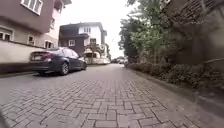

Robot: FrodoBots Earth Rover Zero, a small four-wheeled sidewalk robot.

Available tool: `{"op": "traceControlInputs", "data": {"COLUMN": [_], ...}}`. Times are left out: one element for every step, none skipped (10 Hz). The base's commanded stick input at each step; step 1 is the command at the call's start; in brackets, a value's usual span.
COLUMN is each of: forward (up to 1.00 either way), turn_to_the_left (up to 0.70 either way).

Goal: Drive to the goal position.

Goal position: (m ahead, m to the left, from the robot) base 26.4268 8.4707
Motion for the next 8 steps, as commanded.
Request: {"op": "traceControlInputs", "data": {"forward": [0.7, 0.7, 0.7, 0.7, 0.7, 0.7, 0.7, 0.7], "turn_to_the_left": [0.0, 0.0, 0.0, 0.0, 0.0, 0.0, 0.0, 0.0]}}
